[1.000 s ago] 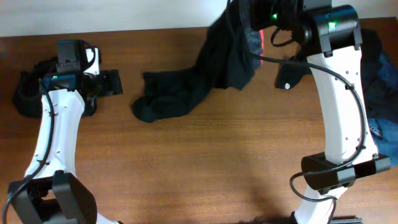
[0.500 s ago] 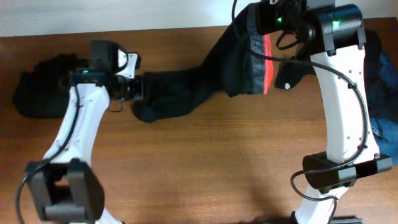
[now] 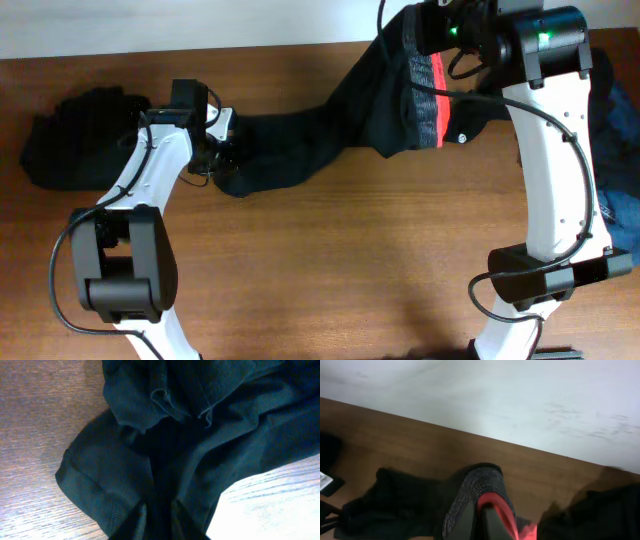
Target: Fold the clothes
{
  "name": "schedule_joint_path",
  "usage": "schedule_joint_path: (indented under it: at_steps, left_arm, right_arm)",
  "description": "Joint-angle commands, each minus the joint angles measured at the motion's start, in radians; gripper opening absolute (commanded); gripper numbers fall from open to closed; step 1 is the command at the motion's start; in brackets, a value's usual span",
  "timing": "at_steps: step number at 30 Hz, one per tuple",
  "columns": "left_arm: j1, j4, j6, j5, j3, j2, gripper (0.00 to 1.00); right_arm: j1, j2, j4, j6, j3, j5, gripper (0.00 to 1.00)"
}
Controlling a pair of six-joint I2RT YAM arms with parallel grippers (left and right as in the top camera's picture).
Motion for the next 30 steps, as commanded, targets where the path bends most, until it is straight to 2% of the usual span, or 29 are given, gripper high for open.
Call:
schedule_joint_path:
  at_steps: [1,10,14,19,25,30]
  left_arm:
    - [0.002,0.007,0.000,0.004,0.013,0.014,0.01]
    - [0.005,0.003,0.000,0.004,0.066,0.001,0.01]
    - [0.018,-0.080,0.001,-0.035,0.246,-0.019,0.01]
    - [0.042,-0.244,0.009,-0.193,0.650,-0.020,0.01]
    - [0.077,-0.354,0.008,-0.280,0.790,-0.020,0.01]
    - [0.130,-0.423,0.007,-0.289,0.877,-0.027,0.01]
  right_arm:
    - [-0.018,-0.005,0.000,-0.006,0.000,0.012,0.04]
    - [-0.040,-0.005,-0.017,-0.006,0.000,0.012,0.04]
    - [-0.051,-0.005,-0.044,-0.006,0.000,0.012,0.04]
    - [-0.076,-0.006,-0.087,-0.006,-0.002,0.010,0.04]
    - [-0.079,-0.024,-0.091,-0.006,-0.001,0.008,0.04]
    - [-0.079,-0.095,-0.097,-0.003,0.006,0.001,0.04]
